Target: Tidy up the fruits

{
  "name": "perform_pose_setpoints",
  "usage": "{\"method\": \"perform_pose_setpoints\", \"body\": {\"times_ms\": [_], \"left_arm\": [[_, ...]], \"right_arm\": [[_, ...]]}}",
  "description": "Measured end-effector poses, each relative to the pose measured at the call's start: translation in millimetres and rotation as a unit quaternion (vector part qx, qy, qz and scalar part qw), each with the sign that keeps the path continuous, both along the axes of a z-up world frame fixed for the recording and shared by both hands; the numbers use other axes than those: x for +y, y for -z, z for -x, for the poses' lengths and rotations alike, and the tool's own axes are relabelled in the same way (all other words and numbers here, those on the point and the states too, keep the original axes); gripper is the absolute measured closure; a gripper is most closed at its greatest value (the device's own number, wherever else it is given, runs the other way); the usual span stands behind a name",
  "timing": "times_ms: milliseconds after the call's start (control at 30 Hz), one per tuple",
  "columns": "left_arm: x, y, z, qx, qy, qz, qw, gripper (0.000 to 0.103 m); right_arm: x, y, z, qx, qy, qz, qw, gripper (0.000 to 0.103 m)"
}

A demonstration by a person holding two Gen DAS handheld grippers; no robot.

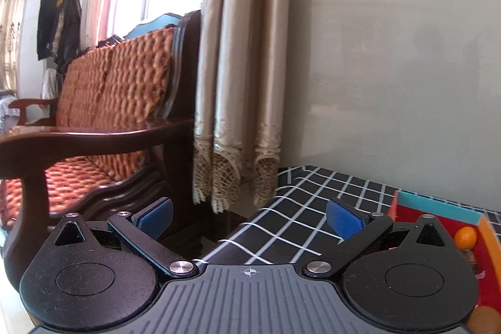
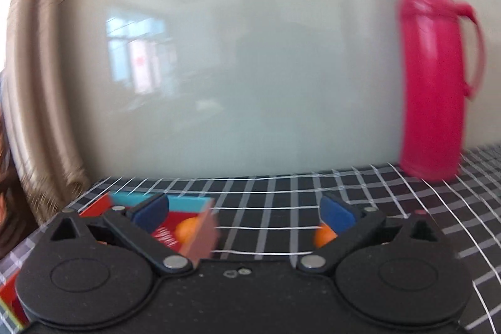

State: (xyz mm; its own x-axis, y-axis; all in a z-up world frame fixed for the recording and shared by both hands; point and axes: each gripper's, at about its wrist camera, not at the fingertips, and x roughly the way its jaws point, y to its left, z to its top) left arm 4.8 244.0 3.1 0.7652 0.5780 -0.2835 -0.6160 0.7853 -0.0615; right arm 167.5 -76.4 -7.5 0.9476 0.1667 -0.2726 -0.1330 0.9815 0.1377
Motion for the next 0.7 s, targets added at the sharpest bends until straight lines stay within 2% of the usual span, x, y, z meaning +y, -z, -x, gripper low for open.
{"method": "perform_pose_setpoints", "body": {"times_ms": [167,233,267,400,633,700], "left_arm": [[-21,-5,-8,-0.006,0.025,0.004,0.9997,0.0],[-32,-7,-12,-0.006,0.037,-0.001,0.9993,0.0],[-37,-7,-15,-0.005,0.042,-0.002,0.9991,0.0],[-60,-8,-26,0.001,0.075,-0.011,0.9971,0.0],[-103,-12,-45,0.001,0.136,0.002,0.9907,0.0],[-118,-14,-49,-0.002,0.156,0.006,0.9877,0.0]], "right_arm": [[-43,13,-10,0.044,0.037,-0.045,0.997,0.0],[-60,14,-9,0.037,0.045,-0.065,0.996,0.0],[-68,13,-5,0.019,0.053,-0.069,0.996,0.0],[-92,11,7,-0.021,0.096,-0.045,0.994,0.0],[-141,18,5,0.023,0.161,-0.029,0.986,0.0],[-153,20,9,0.021,0.17,-0.027,0.985,0.0]]}}
